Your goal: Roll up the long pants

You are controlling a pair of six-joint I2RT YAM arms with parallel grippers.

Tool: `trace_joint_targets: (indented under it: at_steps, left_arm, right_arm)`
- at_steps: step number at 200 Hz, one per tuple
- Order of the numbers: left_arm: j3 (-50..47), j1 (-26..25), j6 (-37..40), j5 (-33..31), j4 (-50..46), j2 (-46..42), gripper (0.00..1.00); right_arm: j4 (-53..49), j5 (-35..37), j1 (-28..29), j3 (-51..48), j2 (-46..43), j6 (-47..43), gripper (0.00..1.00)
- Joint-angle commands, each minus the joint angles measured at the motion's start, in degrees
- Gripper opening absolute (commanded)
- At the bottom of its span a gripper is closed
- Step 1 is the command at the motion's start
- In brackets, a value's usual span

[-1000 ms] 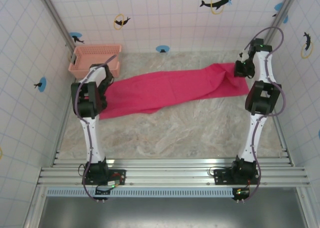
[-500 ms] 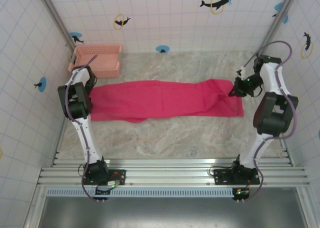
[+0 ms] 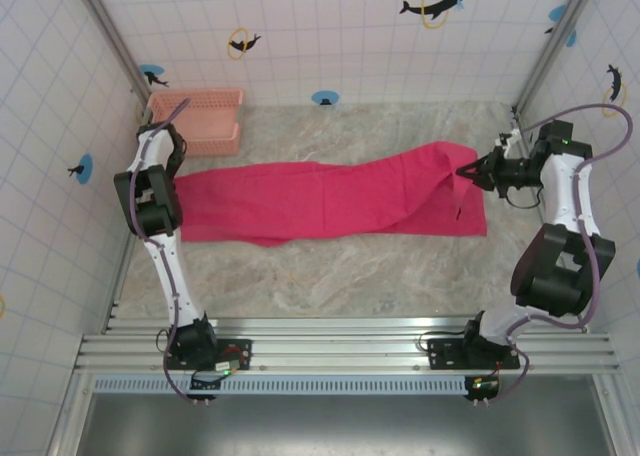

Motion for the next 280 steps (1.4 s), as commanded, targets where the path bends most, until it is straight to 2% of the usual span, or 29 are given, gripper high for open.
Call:
trace_joint_targets:
  at_steps: [1, 38, 56, 68, 132, 146, 165, 184, 194, 218, 246, 277, 280]
  left_arm:
    - [0.5, -0.2, 1.7, -0.5, 0.6, 1.6, 0.97]
    - [0.7, -0.2, 2.5, 0.7, 1.5, 2.2, 0.97]
    - [0.7, -0.1, 2.8, 1.3, 1.7, 2.5, 0.97]
    - [0.8, -0.1, 3.0, 1.5, 1.8, 2.5, 0.97]
    - [0.5, 0.0, 5.3, 1.4, 2.3, 2.4, 0.98]
    - [0.5, 0.0, 5.3, 1.1, 2.2, 2.2, 0.98]
    - [0.2, -0.1, 5.3, 0.7, 1.9, 1.8, 0.98]
    - [0.1, -0.9, 5.1, -0.1, 1.8, 0.9, 0.98]
    - [0.1, -1.7, 4.8, -0.3, 1.7, 0.2, 0.98]
    - [-0.2, -4.3, 4.3, 1.5, 1.9, -1.9, 0.98]
    - [-2.2, -9.5, 4.4, 3.0, 2.5, -3.5, 0.98]
    - [-2.8, -16.7, 4.0, 7.1, 0.9, -3.7, 0.98]
    - [-2.9, -17.6, 2.2, 7.6, 0.8, -3.7, 0.97]
  right_arm:
    - [0.7, -1.9, -2.0, -4.0, -3.2, 0.3, 0.04]
    - [-1.1, 4.4, -9.8, -6.0, -1.0, -2.3, 0.03]
    - [-10.6, 10.9, -11.3, 0.5, 5.8, -10.3, 0.05]
    - [-13.9, 12.2, -12.0, 3.9, 10.7, -14.0, 0.07]
    - [-15.5, 21.7, -11.5, 16.5, 27.5, -15.7, 0.17]
    - [-16.6, 25.5, -11.1, 20.4, 30.4, -16.7, 0.24]
    - [-15.5, 28.4, -9.4, 24.2, 32.5, -17.5, 0.4]
    - [-14.9, 31.3, -7.6, 26.8, 33.2, -18.6, 0.47]
    - [-13.3, 32.0, -7.2, 26.5, 32.2, -18.4, 0.53]
    - [-10.2, 34.6, -7.6, 23.4, 28.2, -16.4, 0.58]
    - [-9.9, 34.5, -8.5, 18.0, 26.2, -16.4, 0.59]
    - [-8.1, 34.7, -6.7, 12.2, 26.8, -16.8, 0.6]
    - [-7.9, 34.5, -6.5, 11.7, 26.9, -16.8, 0.6]
